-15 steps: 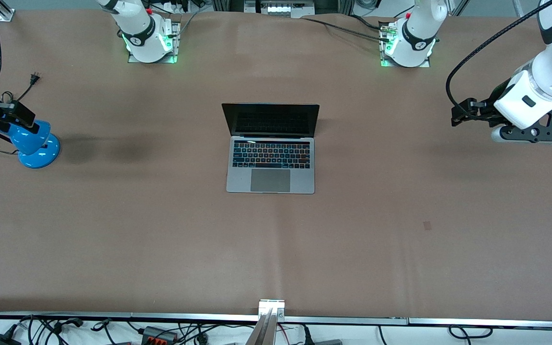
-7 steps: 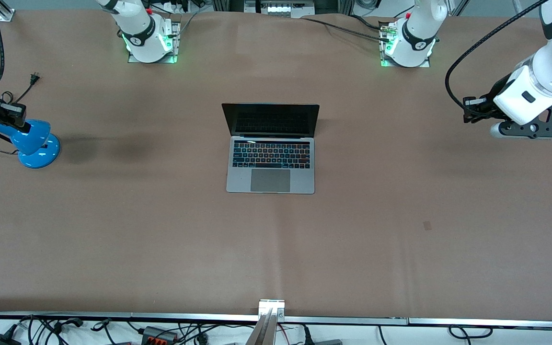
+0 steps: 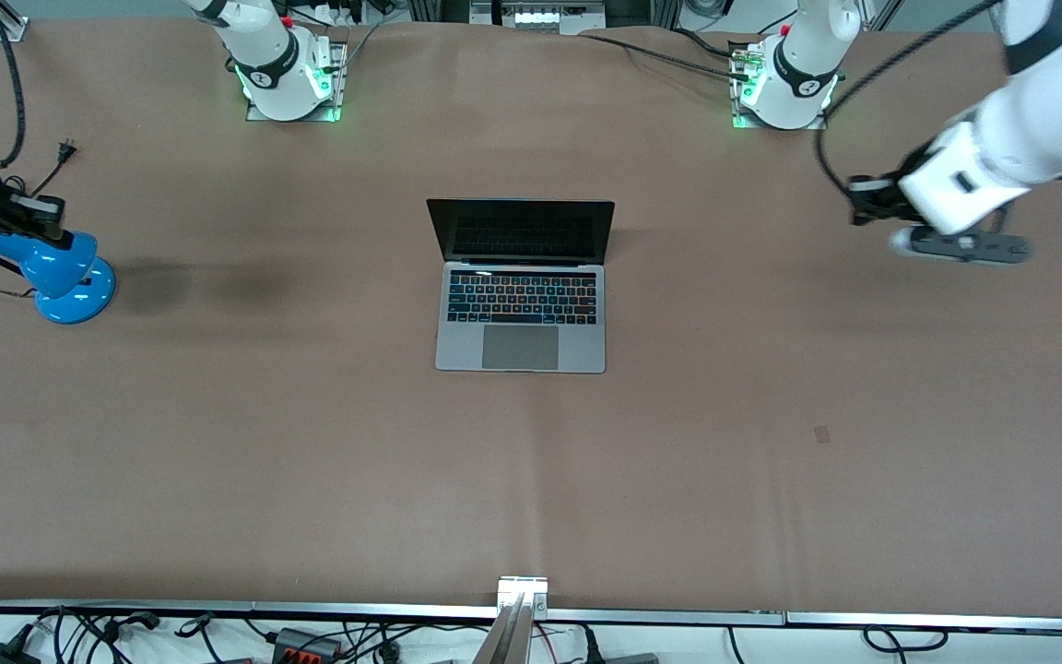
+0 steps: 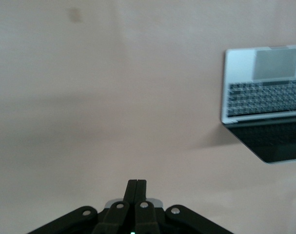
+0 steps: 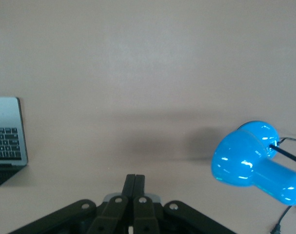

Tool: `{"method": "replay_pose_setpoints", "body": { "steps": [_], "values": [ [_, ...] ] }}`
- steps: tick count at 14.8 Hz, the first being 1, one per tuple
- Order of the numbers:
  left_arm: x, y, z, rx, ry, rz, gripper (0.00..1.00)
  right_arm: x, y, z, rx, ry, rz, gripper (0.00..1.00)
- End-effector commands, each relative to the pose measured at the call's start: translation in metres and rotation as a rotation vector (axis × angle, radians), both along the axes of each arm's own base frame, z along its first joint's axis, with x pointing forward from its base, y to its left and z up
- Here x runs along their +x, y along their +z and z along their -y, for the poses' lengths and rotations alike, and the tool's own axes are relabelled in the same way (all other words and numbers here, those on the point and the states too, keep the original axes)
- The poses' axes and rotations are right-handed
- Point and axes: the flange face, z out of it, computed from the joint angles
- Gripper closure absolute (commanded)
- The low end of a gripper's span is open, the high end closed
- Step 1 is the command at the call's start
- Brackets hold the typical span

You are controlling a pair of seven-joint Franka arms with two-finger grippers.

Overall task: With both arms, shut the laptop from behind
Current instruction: 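Move both grippers toward the laptop screen's back edge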

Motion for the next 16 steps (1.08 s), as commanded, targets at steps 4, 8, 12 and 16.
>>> {"method": "replay_pose_setpoints", "body": {
  "steps": [4,8,12,16],
  "values": [
    [-0.037,-0.075,0.078,-0.067,-0.029,-0.035,1.0,-0.008,-0.051,-0.061,0.076,0.082,-0.122,1.0],
    [-0.087,-0.113,0.13,-0.12,-0.007,-0.092,1.0,-0.033,-0.093,-0.145,0.112,0.202,-0.217,1.0],
    [-0.129,-0.149,0.18,-0.091,-0.037,-0.068,1.0,-0.06,-0.127,-0.203,0.227,0.236,-0.286,1.0],
    [-0.17,-0.17,0.231,-0.068,-0.071,-0.05,1.0,-0.091,-0.147,-0.254,0.283,0.288,-0.353,1.0]
  ]
}}
